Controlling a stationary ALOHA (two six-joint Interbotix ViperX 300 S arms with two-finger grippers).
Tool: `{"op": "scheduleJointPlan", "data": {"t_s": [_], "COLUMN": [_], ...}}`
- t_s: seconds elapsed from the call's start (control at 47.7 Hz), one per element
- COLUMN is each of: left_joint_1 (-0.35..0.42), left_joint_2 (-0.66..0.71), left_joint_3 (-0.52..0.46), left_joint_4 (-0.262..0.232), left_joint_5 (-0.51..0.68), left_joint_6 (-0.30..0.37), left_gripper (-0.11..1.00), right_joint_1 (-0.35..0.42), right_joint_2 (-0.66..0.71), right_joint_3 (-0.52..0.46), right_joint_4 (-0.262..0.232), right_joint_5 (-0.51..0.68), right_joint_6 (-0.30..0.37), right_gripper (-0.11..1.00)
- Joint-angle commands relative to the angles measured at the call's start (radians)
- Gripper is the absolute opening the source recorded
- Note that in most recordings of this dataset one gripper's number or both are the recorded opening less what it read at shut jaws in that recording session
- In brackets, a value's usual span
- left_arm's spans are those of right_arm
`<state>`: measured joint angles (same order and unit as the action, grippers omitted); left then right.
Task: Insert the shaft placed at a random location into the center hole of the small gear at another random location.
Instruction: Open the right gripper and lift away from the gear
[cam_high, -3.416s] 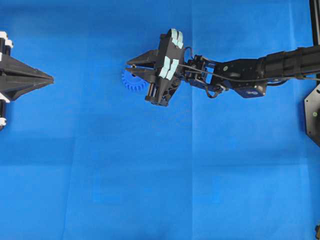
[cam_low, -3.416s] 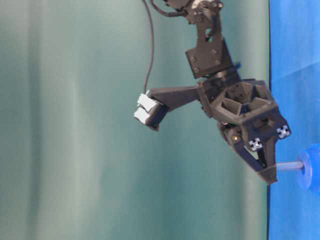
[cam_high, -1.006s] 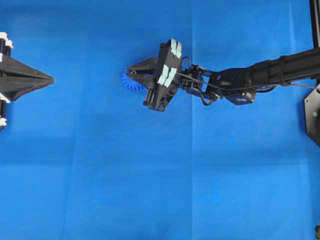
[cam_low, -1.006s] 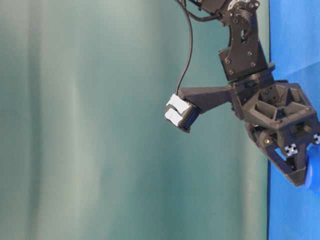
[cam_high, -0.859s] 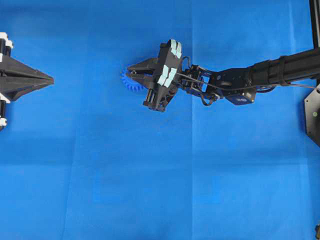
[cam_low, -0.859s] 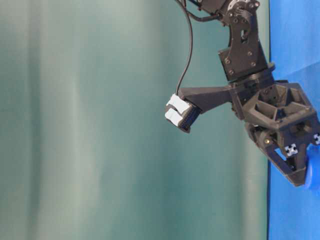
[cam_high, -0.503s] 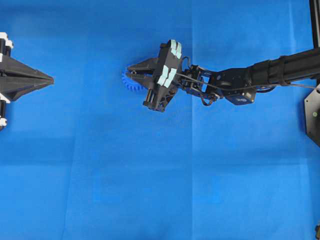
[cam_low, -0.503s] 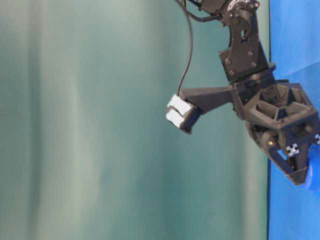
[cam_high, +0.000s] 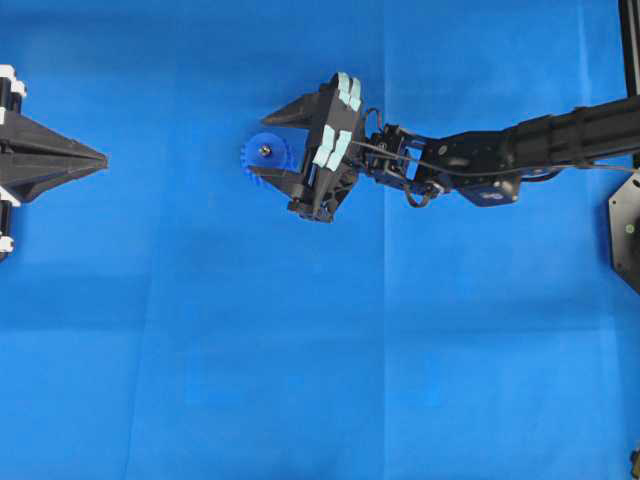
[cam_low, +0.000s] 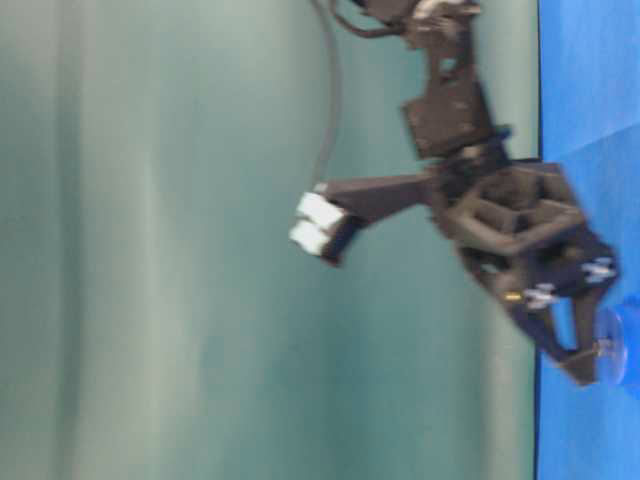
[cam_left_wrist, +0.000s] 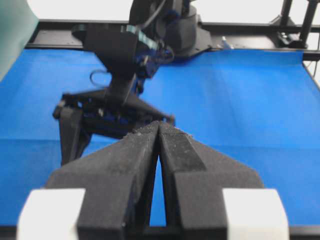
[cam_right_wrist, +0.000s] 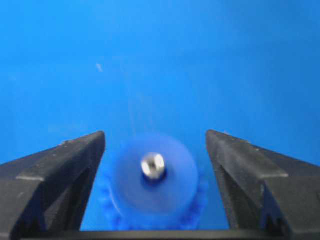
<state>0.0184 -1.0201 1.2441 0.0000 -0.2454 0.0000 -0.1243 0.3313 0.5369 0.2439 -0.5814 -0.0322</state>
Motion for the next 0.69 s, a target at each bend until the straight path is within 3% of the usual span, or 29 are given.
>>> {"op": "scheduleJointPlan", "data": {"t_s": [0.0,0.356,0.671], "left_joint_1": [0.003,0.005,0.003], "left_joint_2": [0.005,0.005,0.005], "left_joint_3": [-0.009,-0.009,-0.009], "left_joint_4": [0.003,0.003,0.003], "left_joint_5": [-0.005,-0.005,-0.005], "left_joint_6": [0.0,0.0,-0.002], "left_gripper": [0.0,0.0,0.0], "right_joint_1": [0.002,0.002,0.003], "right_joint_2": [-0.074,-0.187,-0.201], "right_joint_3": [-0.006,-0.008,-0.009], "right_joint_4": [-0.005,-0.006,-0.005], "right_joint_5": [0.014,0.077,0.109], "right_joint_6": [-0.008,-0.035,-0.035], "right_gripper": [0.72,0.72,0.71]}}
